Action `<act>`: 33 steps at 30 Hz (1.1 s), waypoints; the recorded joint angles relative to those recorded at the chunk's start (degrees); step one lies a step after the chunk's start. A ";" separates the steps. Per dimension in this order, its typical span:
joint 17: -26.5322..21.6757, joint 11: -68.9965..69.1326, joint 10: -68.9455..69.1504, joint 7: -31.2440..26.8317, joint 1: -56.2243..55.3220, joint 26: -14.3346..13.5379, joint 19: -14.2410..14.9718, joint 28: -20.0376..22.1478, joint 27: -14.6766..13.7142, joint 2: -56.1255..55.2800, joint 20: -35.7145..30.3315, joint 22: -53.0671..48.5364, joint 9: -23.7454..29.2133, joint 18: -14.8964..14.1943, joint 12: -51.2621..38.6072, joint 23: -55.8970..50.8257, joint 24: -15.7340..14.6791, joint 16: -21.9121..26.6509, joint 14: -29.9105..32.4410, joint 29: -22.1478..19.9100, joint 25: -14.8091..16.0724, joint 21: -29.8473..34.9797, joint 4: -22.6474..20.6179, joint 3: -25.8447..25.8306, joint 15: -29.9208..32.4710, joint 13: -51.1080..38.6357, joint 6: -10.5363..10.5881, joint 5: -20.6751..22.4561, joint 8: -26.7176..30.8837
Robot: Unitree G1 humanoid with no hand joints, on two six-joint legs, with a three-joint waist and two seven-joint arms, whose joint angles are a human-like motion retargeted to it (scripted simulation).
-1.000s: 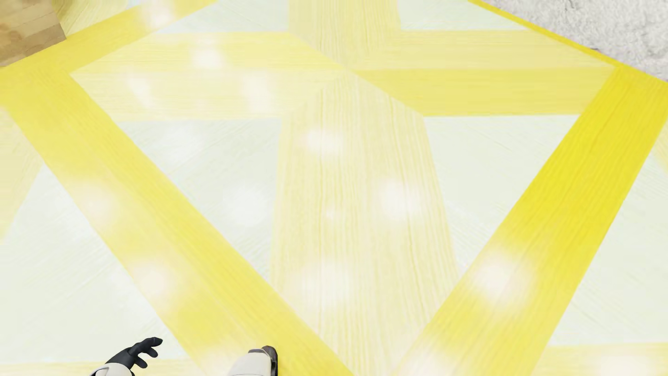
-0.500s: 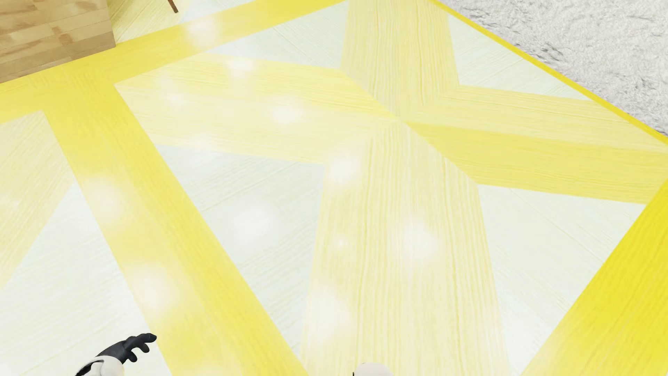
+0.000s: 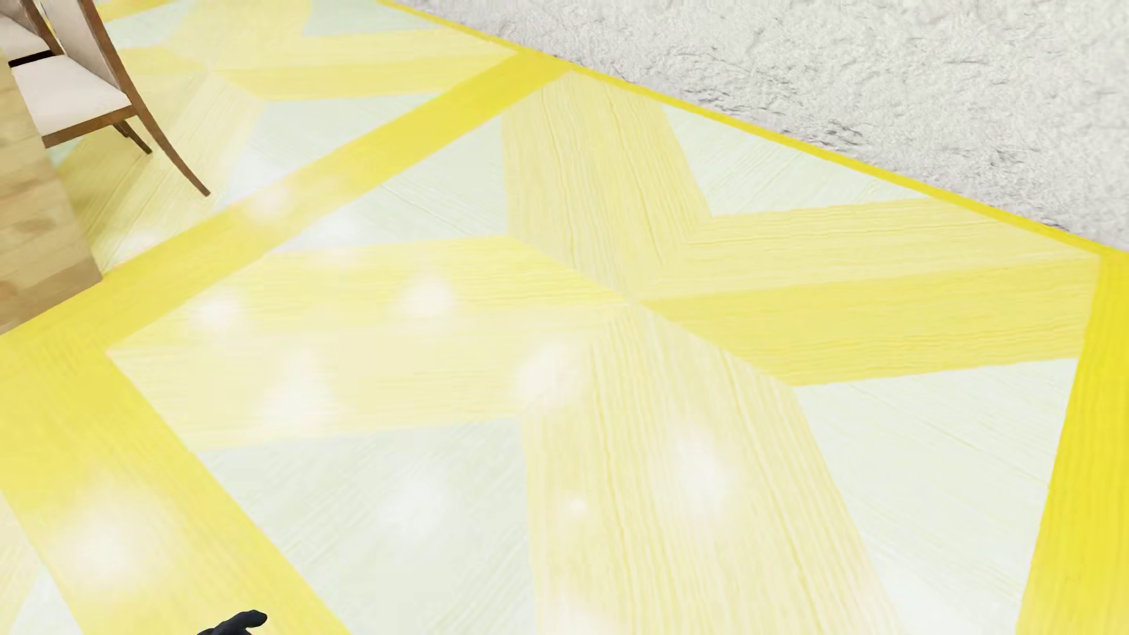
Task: Get up from the dark chair
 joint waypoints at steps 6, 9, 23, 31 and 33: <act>-0.22 8.54 -38.38 -7.65 -0.78 -0.16 4.39 -0.19 -1.07 -3.35 2.81 0.41 -3.11 3.06 2.88 -1.21 -0.06 0.42 9.94 -0.11 -1.04 6.44 2.65 0.07 -6.51 -2.58 1.00 -5.63 3.90; -0.09 8.49 -37.48 -7.28 0.56 -0.85 6.82 -0.39 -1.58 -5.22 3.73 -0.35 -3.55 2.05 3.24 -0.16 0.52 1.13 11.23 -0.01 -0.90 7.74 3.52 -0.32 -4.94 -2.78 1.67 -8.22 6.18; 1.64 2.12 -44.88 -1.79 7.51 -3.12 6.67 1.05 -1.72 -8.61 5.53 -0.58 -3.55 6.43 3.41 4.65 -0.95 1.27 -0.75 1.49 -6.36 10.43 -2.22 -1.03 -0.02 -5.56 -1.71 -5.57 2.13; 1.78 -4.66 -46.13 -2.77 4.20 -3.39 6.62 1.65 -2.18 -7.77 4.27 -0.16 -2.37 6.79 3.25 5.54 -2.02 -1.26 2.17 0.60 -5.08 10.24 -0.93 -0.70 2.09 -5.09 -1.76 -4.21 0.58; 1.87 -4.40 -45.61 -3.26 3.33 -3.23 6.18 2.01 -2.35 -7.00 3.38 -0.23 -2.10 6.45 2.72 5.81 -2.30 -1.56 2.95 0.47 -4.46 9.33 -0.28 -0.75 0.87 -4.87 -1.33 -3.62 0.03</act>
